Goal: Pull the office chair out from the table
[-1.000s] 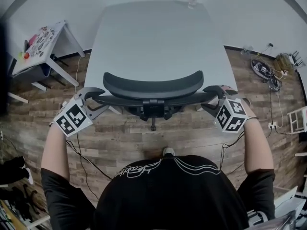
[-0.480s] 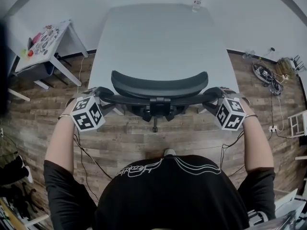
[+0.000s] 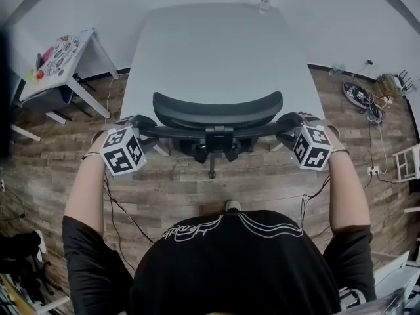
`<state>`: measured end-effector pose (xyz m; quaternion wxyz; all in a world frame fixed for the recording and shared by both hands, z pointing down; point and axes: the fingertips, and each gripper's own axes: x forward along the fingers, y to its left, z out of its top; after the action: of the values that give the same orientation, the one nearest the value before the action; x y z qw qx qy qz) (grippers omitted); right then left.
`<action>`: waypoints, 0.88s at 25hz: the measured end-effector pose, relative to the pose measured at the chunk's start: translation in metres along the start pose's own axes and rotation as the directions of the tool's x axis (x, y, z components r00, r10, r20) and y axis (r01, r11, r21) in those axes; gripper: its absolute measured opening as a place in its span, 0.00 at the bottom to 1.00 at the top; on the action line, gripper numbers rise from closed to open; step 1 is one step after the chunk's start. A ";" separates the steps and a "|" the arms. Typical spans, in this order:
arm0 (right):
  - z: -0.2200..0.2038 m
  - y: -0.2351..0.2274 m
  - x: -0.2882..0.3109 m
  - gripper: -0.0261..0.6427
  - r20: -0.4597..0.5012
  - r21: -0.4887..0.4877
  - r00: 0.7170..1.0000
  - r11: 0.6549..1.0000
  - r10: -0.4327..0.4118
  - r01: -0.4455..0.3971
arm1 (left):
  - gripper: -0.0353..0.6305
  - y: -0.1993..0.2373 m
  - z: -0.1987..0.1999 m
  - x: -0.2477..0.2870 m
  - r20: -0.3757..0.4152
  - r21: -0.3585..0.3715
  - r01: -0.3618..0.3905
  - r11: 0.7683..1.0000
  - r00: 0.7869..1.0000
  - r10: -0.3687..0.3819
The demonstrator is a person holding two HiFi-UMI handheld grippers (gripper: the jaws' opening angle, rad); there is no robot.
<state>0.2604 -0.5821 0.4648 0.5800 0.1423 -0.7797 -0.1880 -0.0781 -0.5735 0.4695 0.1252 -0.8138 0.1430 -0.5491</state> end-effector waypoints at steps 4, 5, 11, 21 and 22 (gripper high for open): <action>0.000 0.000 0.000 0.29 -0.008 0.004 1.000 1.000 -0.019 0.019 | 0.26 0.000 0.000 0.000 -0.011 -0.007 -0.005 1.000 1.000 0.005; 0.000 0.000 -0.001 0.29 -0.007 0.004 1.000 1.000 -0.019 0.019 | 0.26 -0.001 0.001 -0.001 -0.011 -0.007 -0.002 1.000 1.000 0.002; 0.003 0.022 -0.005 0.29 -0.012 0.007 1.000 1.000 -0.025 0.025 | 0.26 -0.024 -0.003 -0.006 0.006 -0.005 0.002 1.000 1.000 -0.002; 0.024 0.075 -0.016 0.30 -0.020 0.025 0.997 0.997 -0.069 0.069 | 0.27 -0.070 -0.020 -0.021 0.030 0.007 -0.024 1.000 0.999 0.024; 0.028 0.076 -0.018 0.30 -0.023 0.030 0.997 0.997 -0.069 0.070 | 0.27 -0.070 -0.022 -0.024 0.029 0.008 -0.021 1.000 0.999 0.020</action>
<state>0.2383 -0.5027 0.4770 0.5793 0.1802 -0.7707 -0.1946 -0.1003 -0.5006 0.4817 0.1363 -0.8196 0.1473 -0.5366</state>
